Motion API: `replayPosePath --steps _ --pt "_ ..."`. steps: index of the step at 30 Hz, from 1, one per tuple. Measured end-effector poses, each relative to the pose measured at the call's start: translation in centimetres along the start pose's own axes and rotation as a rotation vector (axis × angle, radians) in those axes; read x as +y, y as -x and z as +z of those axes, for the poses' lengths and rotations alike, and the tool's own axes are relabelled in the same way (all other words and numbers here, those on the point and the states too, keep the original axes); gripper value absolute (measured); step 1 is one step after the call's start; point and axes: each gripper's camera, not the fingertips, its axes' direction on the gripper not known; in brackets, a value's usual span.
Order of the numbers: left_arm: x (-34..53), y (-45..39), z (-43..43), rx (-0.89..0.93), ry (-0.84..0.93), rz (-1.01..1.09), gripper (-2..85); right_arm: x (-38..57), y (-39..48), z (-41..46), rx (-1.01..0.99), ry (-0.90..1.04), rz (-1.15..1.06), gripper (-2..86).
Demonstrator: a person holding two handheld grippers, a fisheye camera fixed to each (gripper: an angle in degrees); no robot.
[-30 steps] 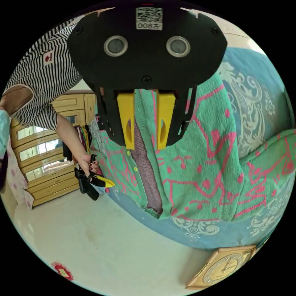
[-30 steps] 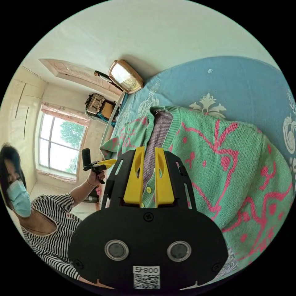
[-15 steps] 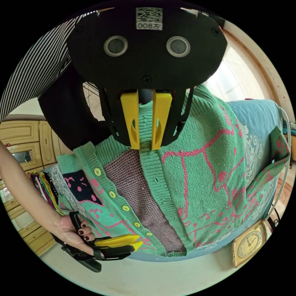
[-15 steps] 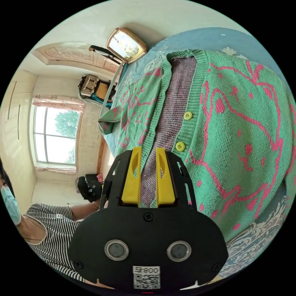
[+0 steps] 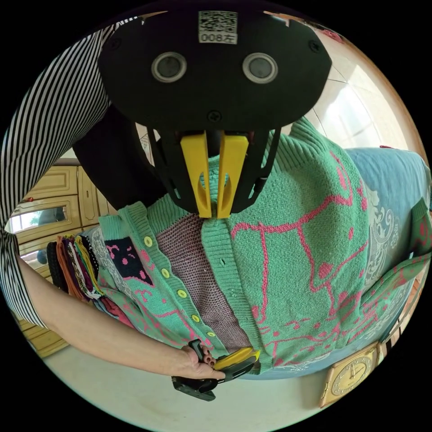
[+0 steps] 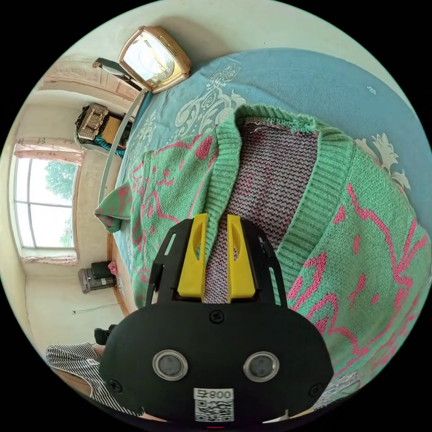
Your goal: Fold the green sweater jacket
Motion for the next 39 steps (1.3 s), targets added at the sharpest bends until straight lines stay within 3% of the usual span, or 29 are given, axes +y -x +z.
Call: replayPosePath --steps 12,18,23,32,39 --pt "4.9 -1.4 -4.7 0.035 -0.039 0.012 2.0 -0.5 4.1 -1.0 0.005 -0.01 -0.033 0.5" --pt "5.9 -1.7 -8.5 0.15 -0.121 0.054 1.9 -1.4 8.9 -6.0 -0.029 -0.08 -0.154 0.1" --pt "5.1 -2.6 -8.3 0.28 -0.138 0.108 1.9 -2.2 11.7 -9.8 0.081 -0.111 -0.236 0.1" --pt "6.3 -0.8 -2.3 0.324 0.004 0.036 3.3 -1.9 7.2 -3.9 0.165 0.018 -0.127 0.0" --pt "8.6 -0.2 -4.7 0.352 -0.04 0.085 6.5 0.0 5.7 -6.9 0.125 -0.137 -0.066 0.1"
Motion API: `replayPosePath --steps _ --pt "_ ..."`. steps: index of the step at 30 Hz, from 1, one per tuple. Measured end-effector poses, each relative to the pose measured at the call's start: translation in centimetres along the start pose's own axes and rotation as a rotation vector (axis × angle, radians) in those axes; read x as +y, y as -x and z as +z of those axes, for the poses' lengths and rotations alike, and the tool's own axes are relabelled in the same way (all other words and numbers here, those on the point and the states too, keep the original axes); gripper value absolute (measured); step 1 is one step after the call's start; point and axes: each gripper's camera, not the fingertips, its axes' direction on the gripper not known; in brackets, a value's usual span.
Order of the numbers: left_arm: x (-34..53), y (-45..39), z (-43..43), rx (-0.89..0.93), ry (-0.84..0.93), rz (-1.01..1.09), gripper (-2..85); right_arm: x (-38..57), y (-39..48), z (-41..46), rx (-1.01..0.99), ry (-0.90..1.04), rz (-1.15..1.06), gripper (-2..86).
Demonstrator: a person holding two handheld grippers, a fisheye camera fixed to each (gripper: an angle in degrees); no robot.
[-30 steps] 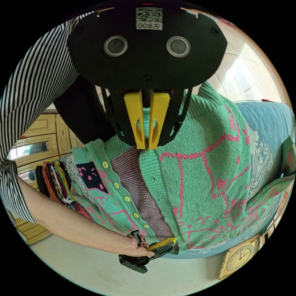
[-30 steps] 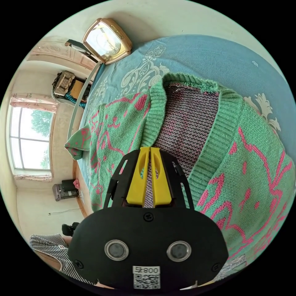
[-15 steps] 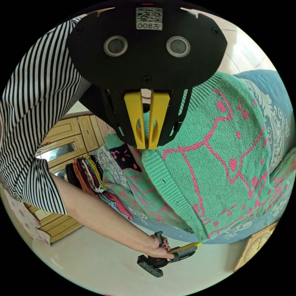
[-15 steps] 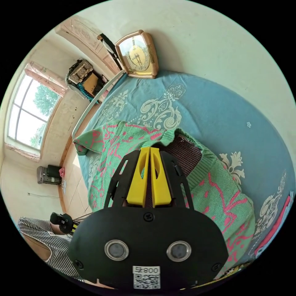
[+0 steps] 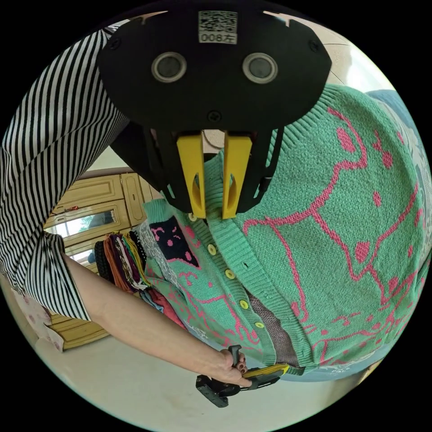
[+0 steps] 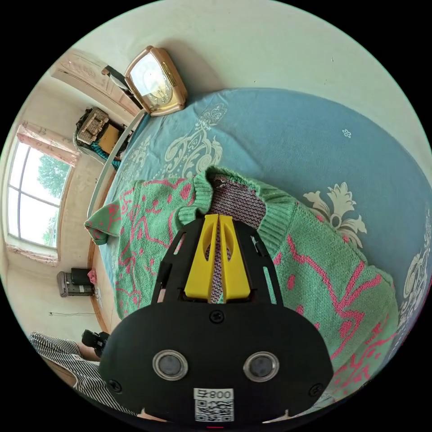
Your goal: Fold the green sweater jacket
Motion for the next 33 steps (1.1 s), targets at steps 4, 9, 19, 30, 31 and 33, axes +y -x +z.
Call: replayPosePath --steps 4,9,19,30,31,33 --pt "1.0 -0.1 -2.0 -0.015 -0.042 0.041 6.7 -1.5 1.1 -0.2 -0.067 -0.028 -0.049 0.3" --pt "2.1 0.6 -2.2 0.003 -0.02 0.065 6.7 -4.0 2.2 3.1 -0.066 0.073 -0.063 0.1" --pt "4.5 4.4 -1.2 0.087 0.046 -0.032 5.7 -5.9 2.4 2.6 -0.046 0.074 -0.036 0.1" --pt "10.5 3.5 -8.4 -0.054 -0.114 -0.042 7.6 6.5 3.2 -7.7 -0.093 -0.027 -0.016 1.0" --pt "11.8 3.9 -9.7 -0.099 -0.131 -0.07 7.8 9.6 4.9 -8.6 -0.098 -0.011 -0.072 1.0" --pt "14.1 5.2 -11.9 -0.193 -0.153 -0.17 8.4 14.9 7.9 -8.9 -0.123 0.069 -0.141 1.1"
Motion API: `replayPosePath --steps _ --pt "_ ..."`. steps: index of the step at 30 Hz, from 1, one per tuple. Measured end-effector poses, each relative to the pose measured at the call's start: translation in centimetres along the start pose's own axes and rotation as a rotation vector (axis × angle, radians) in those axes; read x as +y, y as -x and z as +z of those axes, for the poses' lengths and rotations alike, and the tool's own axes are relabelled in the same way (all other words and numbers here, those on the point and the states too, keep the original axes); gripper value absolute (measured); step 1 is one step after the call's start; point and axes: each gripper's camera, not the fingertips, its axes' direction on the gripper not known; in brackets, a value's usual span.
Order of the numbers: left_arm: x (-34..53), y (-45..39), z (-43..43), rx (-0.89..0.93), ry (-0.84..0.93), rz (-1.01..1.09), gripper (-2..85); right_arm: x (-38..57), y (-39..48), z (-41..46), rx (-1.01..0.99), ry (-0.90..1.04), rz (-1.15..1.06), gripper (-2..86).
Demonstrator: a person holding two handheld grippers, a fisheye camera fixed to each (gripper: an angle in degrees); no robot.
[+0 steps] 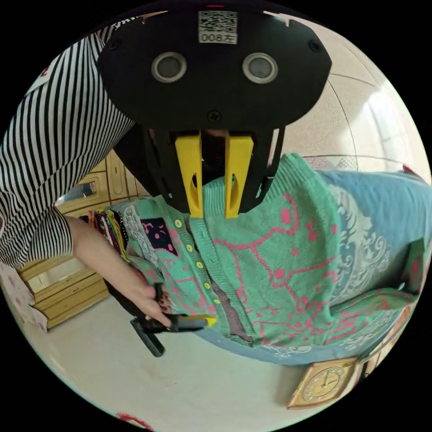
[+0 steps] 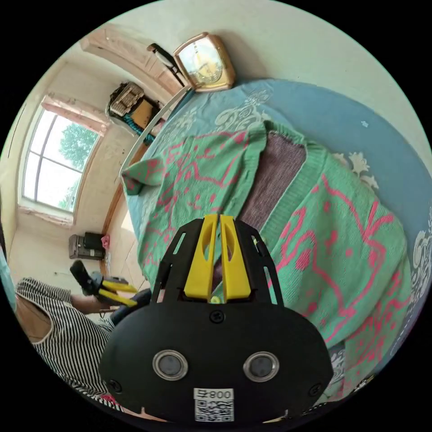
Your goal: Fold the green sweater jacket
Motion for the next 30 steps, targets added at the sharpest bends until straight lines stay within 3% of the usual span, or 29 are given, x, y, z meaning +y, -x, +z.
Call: replayPosePath --steps 4,8,11,19,24,30 --pt "4.6 7.9 -4.1 -0.112 -0.083 -0.305 10.4 12.8 7.5 3.5 0.006 0.204 -0.044 2.2" --pt "8.0 15.3 -3.2 0.065 -0.14 -0.539 11.7 22.4 9.6 5.2 -0.09 0.232 0.139 4.8" --pt "8.1 17.4 -0.1 0.196 -0.072 -0.565 9.7 25.4 10.4 5.8 -0.137 0.227 0.228 6.4" --pt "6.3 17.9 0.4 0.284 -0.057 -0.508 3.7 26.8 13.1 7.2 -0.152 0.279 0.273 1.8" --pt "5.6 18.4 -0.9 0.253 -0.091 -0.49 3.6 28.1 16.7 4.3 -0.169 0.249 0.206 0.8" --pt "4.5 19.7 0.9 0.183 -0.106 -0.607 5.4 29.8 18.9 8.5 -0.137 0.358 0.246 1.1"
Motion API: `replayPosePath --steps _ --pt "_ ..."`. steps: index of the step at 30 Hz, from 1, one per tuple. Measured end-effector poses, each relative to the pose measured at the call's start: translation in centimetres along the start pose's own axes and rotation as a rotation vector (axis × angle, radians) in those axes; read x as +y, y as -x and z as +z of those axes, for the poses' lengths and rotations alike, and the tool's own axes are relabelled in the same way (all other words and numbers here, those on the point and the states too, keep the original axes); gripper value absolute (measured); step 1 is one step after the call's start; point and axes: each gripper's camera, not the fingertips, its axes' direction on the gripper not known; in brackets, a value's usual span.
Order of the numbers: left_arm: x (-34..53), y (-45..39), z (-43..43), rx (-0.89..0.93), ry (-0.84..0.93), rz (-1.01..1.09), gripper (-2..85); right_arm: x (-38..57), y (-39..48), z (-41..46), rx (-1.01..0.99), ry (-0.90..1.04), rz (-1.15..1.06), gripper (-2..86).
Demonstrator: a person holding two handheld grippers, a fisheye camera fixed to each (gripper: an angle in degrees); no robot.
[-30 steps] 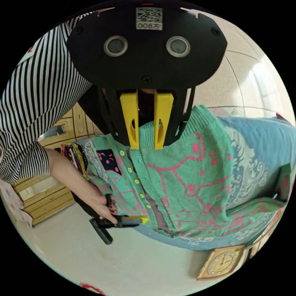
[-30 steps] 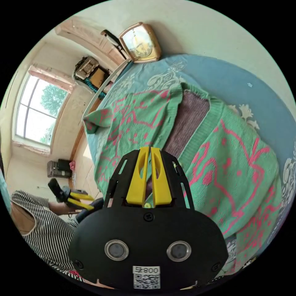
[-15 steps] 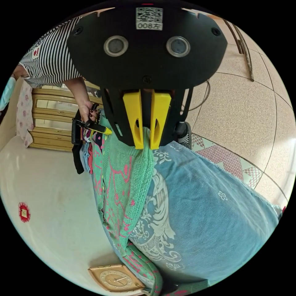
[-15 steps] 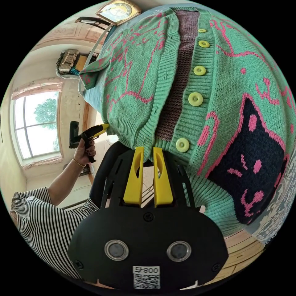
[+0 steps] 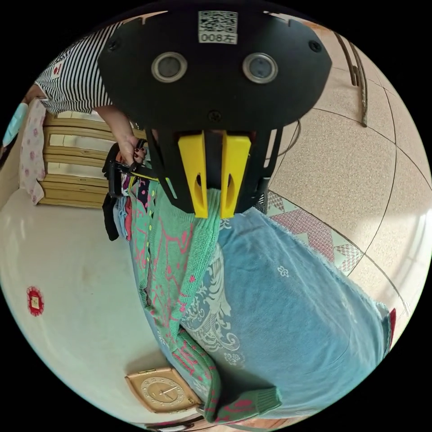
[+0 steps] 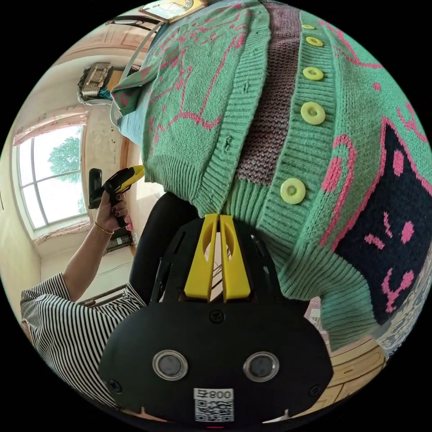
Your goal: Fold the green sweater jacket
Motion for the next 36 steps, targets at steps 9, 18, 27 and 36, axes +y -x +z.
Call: replayPosePath --steps 9,18,27,36 --pt "-1.4 -8.9 4.9 -0.052 0.018 0.236 6.5 7.6 4.2 -5.6 0.263 -0.26 0.028 6.6" --pt "-12.4 -25.5 19.5 -0.045 0.193 0.606 7.6 9.3 8.8 -1.8 0.497 -0.236 -0.053 6.5" --pt "-27.4 -37.2 33.0 -0.161 0.215 0.694 7.9 12.3 11.2 0.1 0.625 -0.267 -0.162 5.5" --pt "-35.7 -42.0 43.8 -0.301 0.27 0.664 4.0 14.1 7.3 -1.9 0.441 -0.271 -0.149 1.3"
